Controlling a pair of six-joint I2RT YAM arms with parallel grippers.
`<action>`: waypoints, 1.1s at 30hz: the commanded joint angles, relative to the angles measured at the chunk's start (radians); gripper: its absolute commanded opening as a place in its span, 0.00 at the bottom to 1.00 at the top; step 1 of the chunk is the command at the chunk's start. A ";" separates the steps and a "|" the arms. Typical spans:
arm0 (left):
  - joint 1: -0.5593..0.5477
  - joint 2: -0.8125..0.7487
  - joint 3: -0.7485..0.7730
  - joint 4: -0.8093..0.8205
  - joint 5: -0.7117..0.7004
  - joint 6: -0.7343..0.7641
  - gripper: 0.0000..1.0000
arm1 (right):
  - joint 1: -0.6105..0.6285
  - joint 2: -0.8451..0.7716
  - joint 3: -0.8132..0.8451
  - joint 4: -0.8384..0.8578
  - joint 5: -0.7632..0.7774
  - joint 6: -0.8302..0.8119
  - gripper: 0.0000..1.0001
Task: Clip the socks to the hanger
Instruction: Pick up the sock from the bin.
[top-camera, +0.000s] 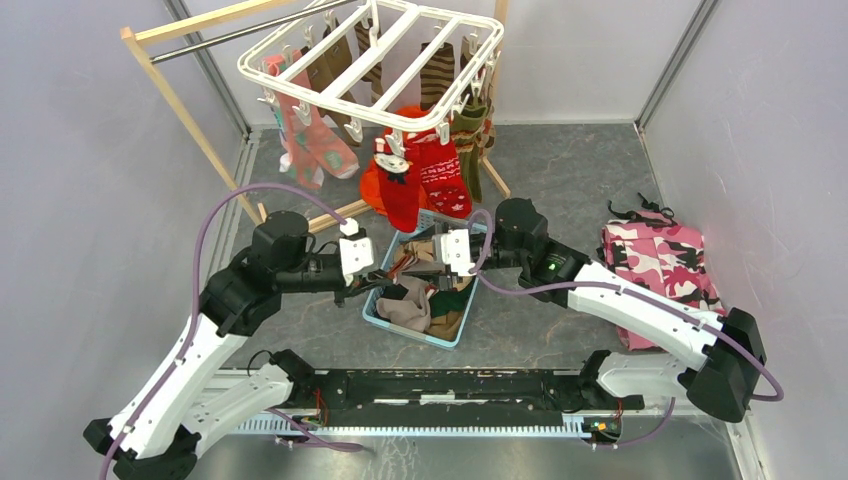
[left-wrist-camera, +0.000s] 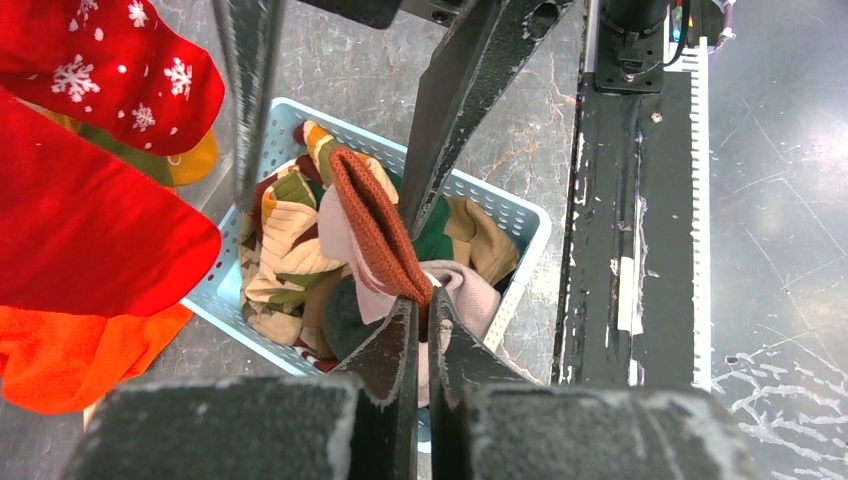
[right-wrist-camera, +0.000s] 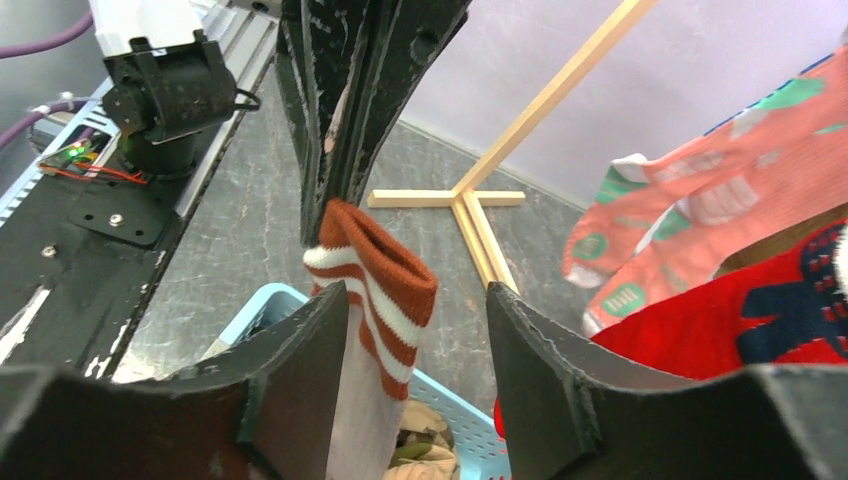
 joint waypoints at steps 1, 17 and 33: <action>-0.002 -0.023 0.023 0.012 0.007 0.044 0.02 | 0.008 0.003 0.044 -0.023 -0.057 0.004 0.55; -0.002 -0.207 -0.298 0.524 -0.533 -0.421 0.23 | 0.010 -0.101 -0.042 -0.005 -0.084 0.158 0.00; 0.023 -0.375 -0.531 0.821 -0.591 -0.735 0.85 | -0.011 -0.161 -0.115 0.094 0.127 0.400 0.00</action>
